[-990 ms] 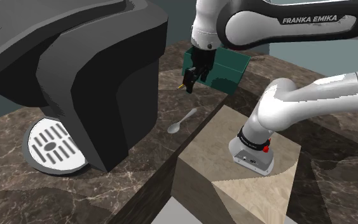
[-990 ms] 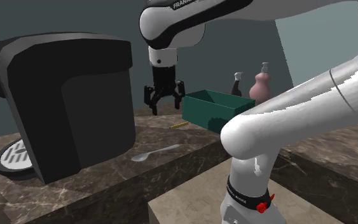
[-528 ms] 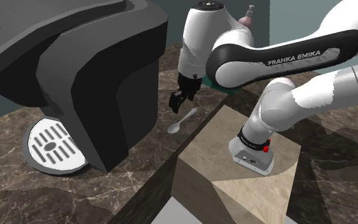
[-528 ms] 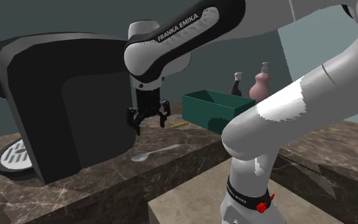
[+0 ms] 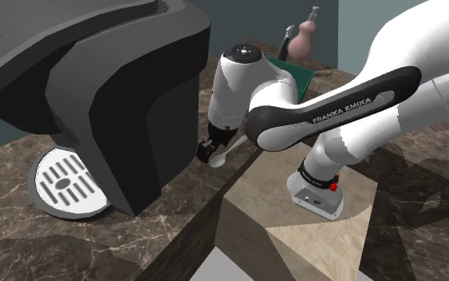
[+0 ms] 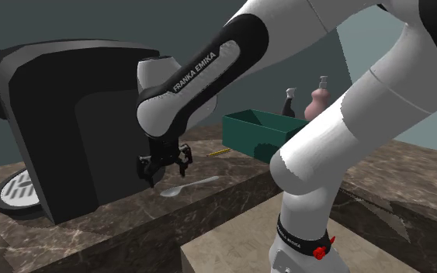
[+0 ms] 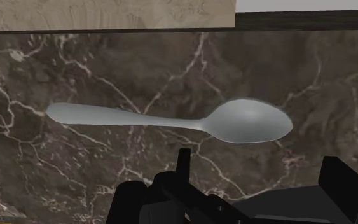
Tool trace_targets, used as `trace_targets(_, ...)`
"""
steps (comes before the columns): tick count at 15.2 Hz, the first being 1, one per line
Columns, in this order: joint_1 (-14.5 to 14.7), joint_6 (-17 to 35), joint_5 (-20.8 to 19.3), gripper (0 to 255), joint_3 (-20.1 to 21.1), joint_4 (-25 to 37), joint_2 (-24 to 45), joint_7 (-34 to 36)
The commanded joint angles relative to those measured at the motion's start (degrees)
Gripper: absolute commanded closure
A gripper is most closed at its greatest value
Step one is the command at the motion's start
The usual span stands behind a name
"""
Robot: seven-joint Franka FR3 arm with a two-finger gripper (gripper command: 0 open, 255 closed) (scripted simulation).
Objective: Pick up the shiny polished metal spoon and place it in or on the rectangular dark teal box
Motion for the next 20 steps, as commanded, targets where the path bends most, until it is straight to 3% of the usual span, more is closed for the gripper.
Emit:
trace_targets(1, -0.49, 2.35, -0.01, 0, 1.08, -0.62, 1.6, 0.48)
trace_targets(4, -1.73, 6.31, -0.42, 0, 2.69, -1.62, 4.57, 1.01)
trace_targets(12, -1.72, 6.3, -0.42, 0, 2.69, -1.62, 4.56, 1.02)
trace_targets(13, -1.72, 6.3, -0.42, 255, 2.69, -1.62, 4.56, 1.02)
trace_targets(20, -1.72, 6.3, -0.42, 255, 2.69, -1.62, 4.56, 1.02)
